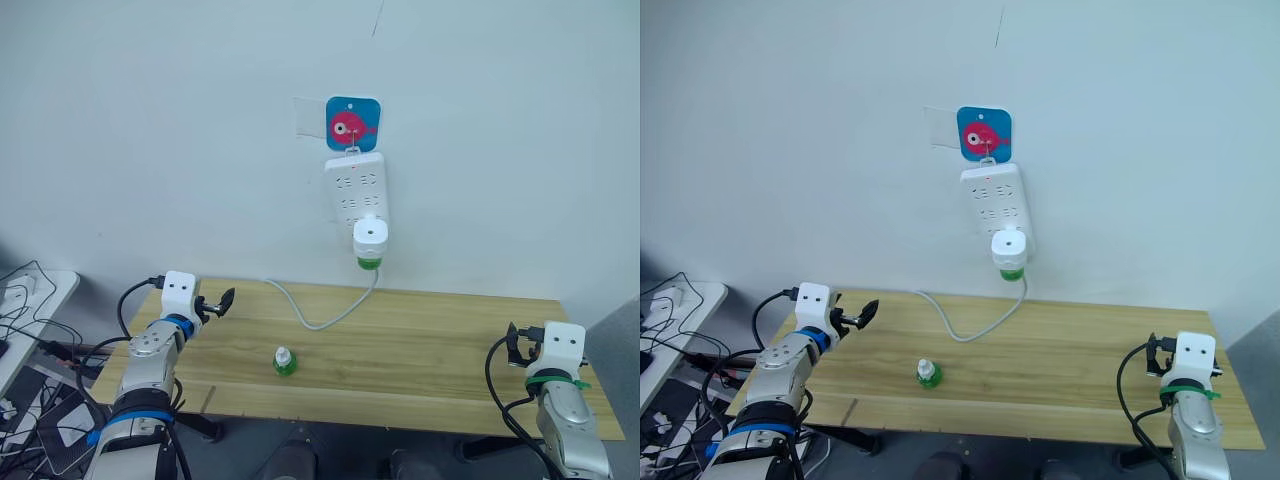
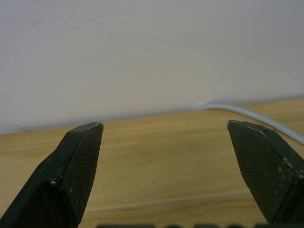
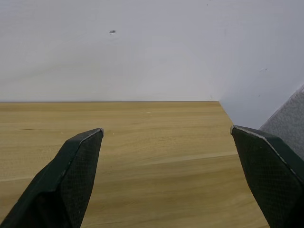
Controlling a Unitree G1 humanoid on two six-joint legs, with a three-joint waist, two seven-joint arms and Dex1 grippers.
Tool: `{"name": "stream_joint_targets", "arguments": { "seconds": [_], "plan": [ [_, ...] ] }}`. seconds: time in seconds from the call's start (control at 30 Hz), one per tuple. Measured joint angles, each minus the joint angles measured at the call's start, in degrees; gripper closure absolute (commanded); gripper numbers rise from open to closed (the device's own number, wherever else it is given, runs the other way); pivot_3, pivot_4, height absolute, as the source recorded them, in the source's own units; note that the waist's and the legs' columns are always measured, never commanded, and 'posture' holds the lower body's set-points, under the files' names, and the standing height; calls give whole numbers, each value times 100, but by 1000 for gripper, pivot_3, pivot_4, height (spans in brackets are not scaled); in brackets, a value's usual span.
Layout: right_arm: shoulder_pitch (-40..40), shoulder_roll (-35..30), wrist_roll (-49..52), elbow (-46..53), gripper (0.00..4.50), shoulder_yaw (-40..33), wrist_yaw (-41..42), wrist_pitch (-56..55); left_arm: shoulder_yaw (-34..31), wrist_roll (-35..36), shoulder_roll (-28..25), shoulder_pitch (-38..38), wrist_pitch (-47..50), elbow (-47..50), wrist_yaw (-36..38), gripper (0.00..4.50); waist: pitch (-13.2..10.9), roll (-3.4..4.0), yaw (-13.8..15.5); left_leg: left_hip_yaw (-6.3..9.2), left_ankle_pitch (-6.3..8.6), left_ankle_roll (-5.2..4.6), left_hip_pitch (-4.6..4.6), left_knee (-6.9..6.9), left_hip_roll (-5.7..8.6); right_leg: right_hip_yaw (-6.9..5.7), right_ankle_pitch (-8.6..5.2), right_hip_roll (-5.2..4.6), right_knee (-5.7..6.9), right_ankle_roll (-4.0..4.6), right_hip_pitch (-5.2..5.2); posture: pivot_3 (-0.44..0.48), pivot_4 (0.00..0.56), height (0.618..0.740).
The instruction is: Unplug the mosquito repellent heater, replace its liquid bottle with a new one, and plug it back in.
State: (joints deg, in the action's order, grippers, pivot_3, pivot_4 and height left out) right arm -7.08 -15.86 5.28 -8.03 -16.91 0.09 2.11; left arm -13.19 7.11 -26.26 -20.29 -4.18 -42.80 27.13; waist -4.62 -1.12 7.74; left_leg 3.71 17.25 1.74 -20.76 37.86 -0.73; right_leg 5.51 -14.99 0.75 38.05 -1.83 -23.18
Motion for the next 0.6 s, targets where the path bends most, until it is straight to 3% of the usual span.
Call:
{"name": "stream_joint_targets", "arguments": {
  "seconds": [0.13,0.27,0.43,0.6],
  "plan": [
    [-143,1,3,162,0,2,23,55,-18,151,0,115,95,231,121,36,-73,-2,-4,0,0,0,-1,0,-2,0,0,0,-1,0,-1,319,137,740],
    [-396,2,31,523,0,39,238,213,-125,676,-6,391,513,908,686,36,-209,4,-21,-2,0,0,-4,1,-6,0,-2,0,1,0,-3,300,179,740],
    [-681,-285,568,2052,0,555,1249,960,-5,1228,-579,554,1375,2305,1793,36,-518,22,-109,5,-1,1,-10,5,-19,-9,-14,4,5,-19,-7,272,230,740],
    [-682,-426,1147,3776,0,872,1599,1848,314,1589,-1098,16,2255,3032,2737,36,-751,34,-153,23,-2,2,-19,5,-17,-31,-24,1,0,-24,-6,241,270,740]
  ]
}}
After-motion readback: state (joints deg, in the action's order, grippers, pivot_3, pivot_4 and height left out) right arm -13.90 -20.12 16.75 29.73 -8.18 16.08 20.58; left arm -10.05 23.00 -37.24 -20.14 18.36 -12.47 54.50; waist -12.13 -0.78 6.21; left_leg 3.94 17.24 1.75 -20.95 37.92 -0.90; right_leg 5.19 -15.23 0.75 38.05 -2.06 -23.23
